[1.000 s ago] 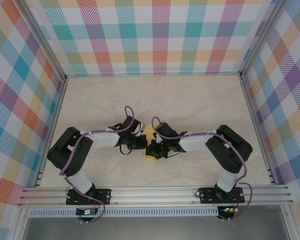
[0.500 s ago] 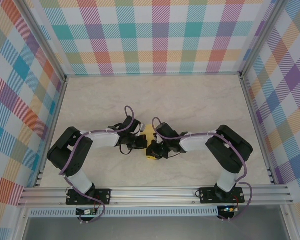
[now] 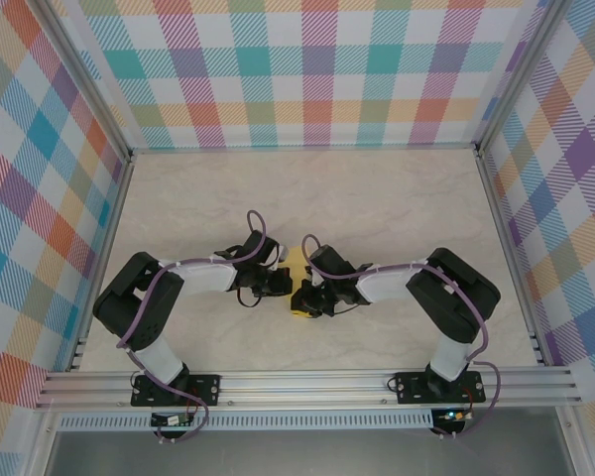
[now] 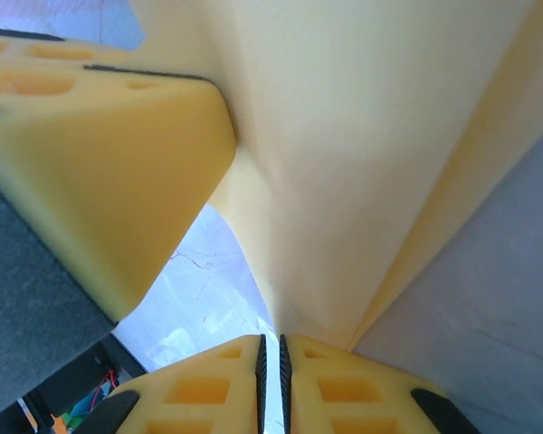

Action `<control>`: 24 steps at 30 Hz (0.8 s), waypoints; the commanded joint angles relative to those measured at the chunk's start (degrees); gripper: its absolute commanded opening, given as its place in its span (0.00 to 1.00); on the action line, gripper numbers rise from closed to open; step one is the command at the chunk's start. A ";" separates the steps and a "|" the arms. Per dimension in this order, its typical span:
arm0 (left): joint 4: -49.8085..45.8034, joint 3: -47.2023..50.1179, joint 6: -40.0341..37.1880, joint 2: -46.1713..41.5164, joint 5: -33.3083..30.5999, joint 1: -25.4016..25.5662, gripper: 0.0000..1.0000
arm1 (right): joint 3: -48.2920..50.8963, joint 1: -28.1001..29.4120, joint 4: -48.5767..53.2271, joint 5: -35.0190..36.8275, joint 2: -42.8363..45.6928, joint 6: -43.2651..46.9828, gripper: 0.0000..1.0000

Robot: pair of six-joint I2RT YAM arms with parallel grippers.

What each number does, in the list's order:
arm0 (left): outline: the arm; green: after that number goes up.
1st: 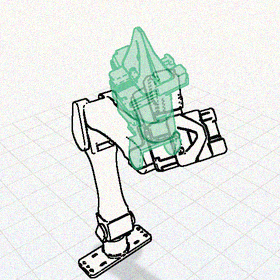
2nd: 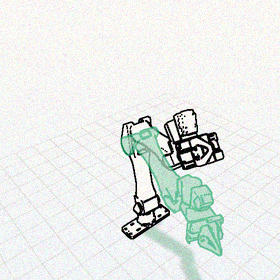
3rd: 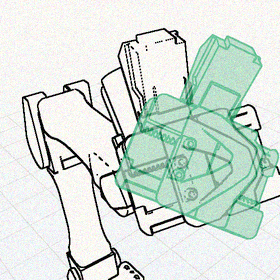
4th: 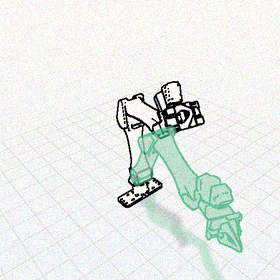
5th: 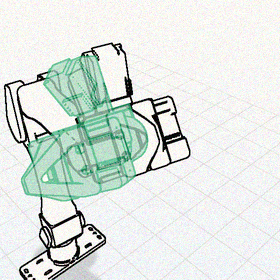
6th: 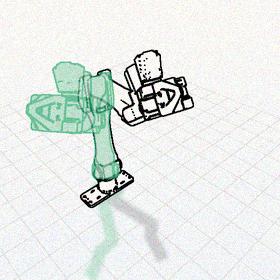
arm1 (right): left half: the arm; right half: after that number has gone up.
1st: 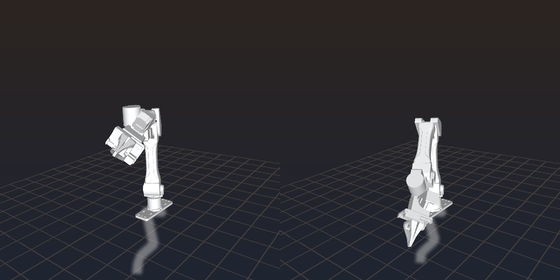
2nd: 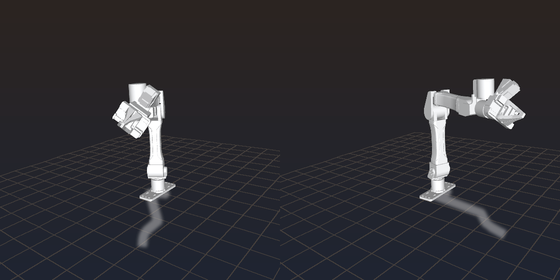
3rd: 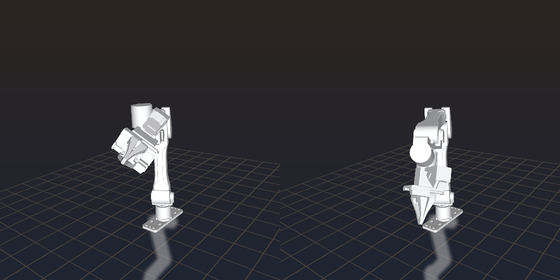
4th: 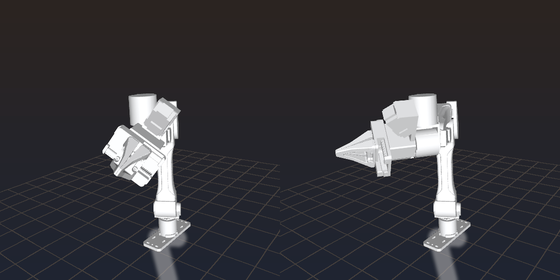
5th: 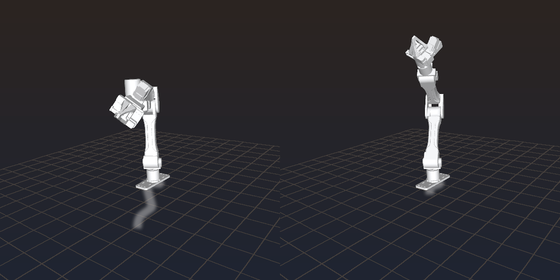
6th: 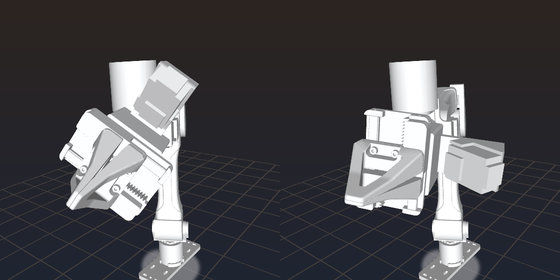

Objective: Fold a paper plane with a square sheet of paper (pick it up from the middle)
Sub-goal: Third fold the triangle at the center of the table.

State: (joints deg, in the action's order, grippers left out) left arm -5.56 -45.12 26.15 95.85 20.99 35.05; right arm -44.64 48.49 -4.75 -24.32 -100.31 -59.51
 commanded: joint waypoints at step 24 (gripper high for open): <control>0.58 3.05 1.06 -1.96 -1.53 -0.42 0.01 | -3.22 -3.52 3.52 0.12 3.61 3.17 0.17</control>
State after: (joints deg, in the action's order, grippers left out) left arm -4.75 -42.81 26.41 93.36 19.84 35.05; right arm -46.39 44.25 -0.03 -21.47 -95.59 -57.63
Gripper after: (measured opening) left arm 0.038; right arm 0.168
